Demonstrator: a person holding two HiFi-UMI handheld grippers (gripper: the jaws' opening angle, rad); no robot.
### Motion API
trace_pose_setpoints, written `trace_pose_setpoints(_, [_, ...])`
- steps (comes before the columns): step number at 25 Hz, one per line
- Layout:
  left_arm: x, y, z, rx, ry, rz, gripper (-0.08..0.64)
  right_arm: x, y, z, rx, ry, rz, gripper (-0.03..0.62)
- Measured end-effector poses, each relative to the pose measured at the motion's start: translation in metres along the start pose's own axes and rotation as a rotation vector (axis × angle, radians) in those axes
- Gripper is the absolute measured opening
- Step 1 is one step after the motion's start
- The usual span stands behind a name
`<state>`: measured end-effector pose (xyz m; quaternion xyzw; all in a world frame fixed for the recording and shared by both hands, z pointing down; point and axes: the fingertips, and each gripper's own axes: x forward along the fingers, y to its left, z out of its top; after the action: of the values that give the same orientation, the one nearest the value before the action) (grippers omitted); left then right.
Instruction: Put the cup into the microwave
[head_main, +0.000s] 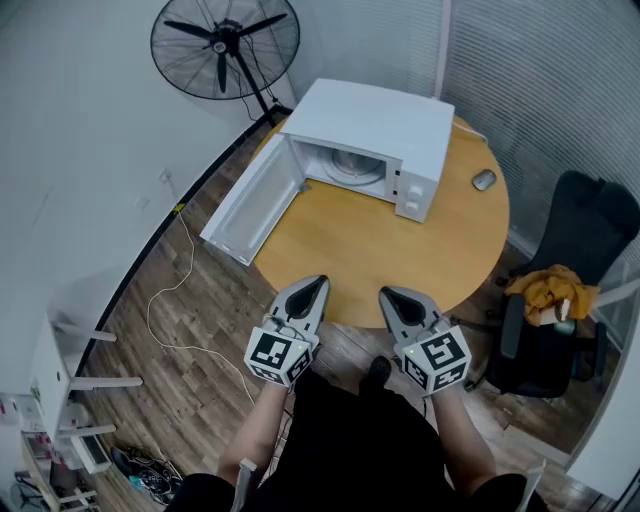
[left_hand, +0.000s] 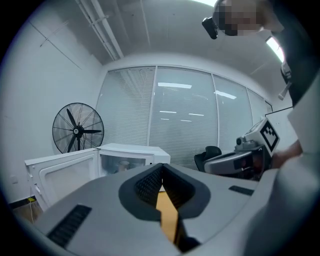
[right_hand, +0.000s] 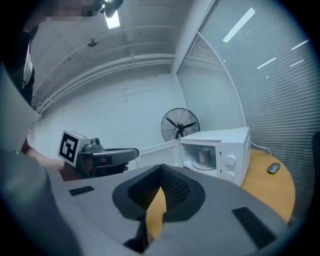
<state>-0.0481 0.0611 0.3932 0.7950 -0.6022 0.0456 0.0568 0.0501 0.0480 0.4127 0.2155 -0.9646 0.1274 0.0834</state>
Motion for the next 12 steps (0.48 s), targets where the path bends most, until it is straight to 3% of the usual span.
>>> trace_pose_setpoints(6, [-0.020,0.002,0.018,-0.040,-0.069,0.023,-0.003,0.002,0.012,0.012,-0.051,-0.009,0.014,0.008])
trace_pose_setpoints(12, [-0.020,0.002,0.016,-0.061,-0.064,0.020,-0.003,0.002,0.013,0.015,-0.068,-0.009,-0.003,0.008])
